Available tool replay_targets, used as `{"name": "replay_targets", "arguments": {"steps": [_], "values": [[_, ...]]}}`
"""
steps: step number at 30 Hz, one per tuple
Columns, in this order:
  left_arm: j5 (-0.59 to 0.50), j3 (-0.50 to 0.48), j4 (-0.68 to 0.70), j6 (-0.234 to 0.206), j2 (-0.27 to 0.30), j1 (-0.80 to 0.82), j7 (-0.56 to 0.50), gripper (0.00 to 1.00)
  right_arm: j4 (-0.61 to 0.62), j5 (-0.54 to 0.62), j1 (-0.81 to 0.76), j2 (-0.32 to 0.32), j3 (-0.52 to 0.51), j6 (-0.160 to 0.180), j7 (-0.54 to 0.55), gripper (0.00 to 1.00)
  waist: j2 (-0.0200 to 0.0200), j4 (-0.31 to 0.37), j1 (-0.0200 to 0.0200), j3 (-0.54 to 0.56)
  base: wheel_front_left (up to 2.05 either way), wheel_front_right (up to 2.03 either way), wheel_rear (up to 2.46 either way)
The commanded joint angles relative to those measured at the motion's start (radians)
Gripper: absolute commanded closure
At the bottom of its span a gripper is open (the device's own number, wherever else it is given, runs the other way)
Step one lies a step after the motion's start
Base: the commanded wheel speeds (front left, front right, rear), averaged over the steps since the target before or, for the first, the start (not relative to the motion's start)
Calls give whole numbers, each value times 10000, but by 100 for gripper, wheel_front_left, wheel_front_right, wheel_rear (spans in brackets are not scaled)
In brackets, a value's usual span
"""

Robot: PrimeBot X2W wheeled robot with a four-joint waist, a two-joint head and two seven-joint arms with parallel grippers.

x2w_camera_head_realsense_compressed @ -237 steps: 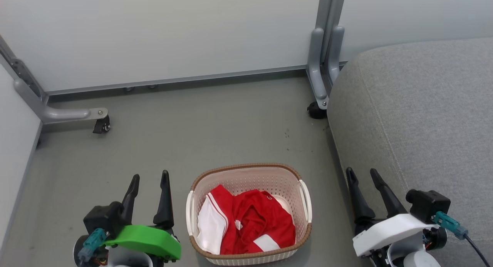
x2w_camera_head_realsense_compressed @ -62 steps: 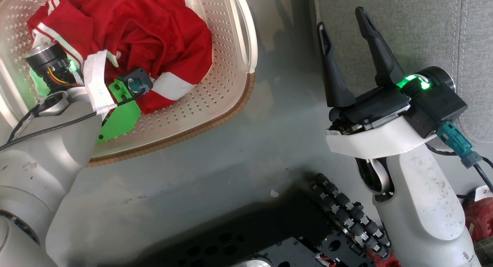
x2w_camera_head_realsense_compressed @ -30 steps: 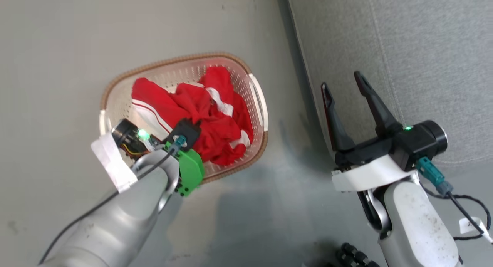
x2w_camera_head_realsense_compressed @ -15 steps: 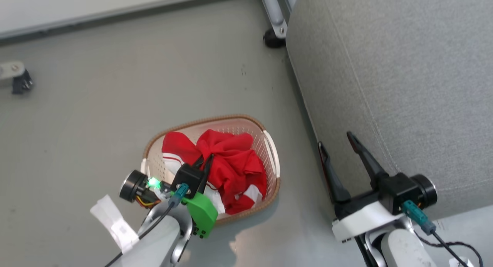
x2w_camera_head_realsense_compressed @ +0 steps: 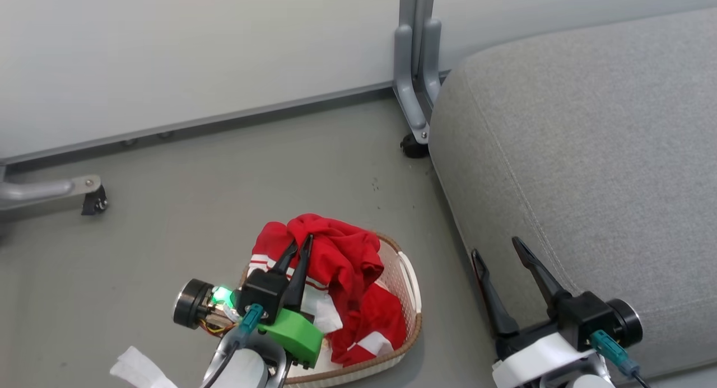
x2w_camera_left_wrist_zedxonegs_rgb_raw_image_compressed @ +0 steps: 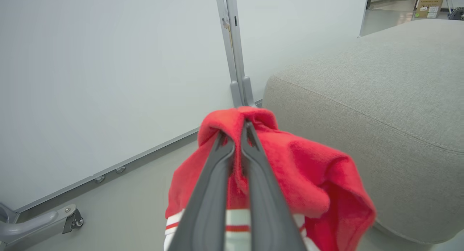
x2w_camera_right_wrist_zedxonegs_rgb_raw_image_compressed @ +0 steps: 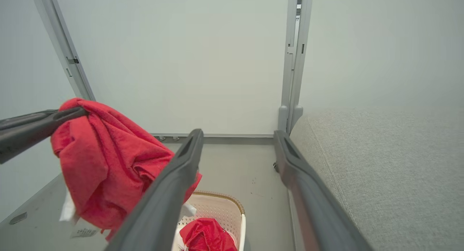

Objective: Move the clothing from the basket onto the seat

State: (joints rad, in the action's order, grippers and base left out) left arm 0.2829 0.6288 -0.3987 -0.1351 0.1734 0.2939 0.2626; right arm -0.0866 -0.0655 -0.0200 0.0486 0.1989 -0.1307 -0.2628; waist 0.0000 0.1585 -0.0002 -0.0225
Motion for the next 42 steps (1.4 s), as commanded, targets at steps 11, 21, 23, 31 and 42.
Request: {"name": "replay_targets", "arguments": {"steps": [11, 21, 23, 31, 42], "values": [[-860, -594, 800, 553, -269, -560, 33, 100, 112, 105, -492, 31, -36, -1, -31, 0, 0, -544, 2, 558, 0, 0, 0], [-1178, -545, 1352, 1037, -606, -281, 33, 100, -353, 432, -91, 59, 839, -1, -31, 0, 0, -843, 2, 639, 0, 0, 0], [-1097, -511, 1486, 1166, -704, -269, 33, 100, -617, 457, 20, 92, 1078, -1, -31, 0, 0, -862, 2, 651, 0, 0, 0], [-839, -152, 1882, 1546, -912, -81, -6, 100, -1373, 537, 654, 165, 1847, -1, -33, 0, 0, -862, 2, 569, 0, 0, 0], [-412, 438, 2938, 1873, -1063, 42, -762, 100, -1447, 386, 901, 170, 1981, -1, -31, 0, 0, -886, 2, 300, 0, 0, 0]]}}
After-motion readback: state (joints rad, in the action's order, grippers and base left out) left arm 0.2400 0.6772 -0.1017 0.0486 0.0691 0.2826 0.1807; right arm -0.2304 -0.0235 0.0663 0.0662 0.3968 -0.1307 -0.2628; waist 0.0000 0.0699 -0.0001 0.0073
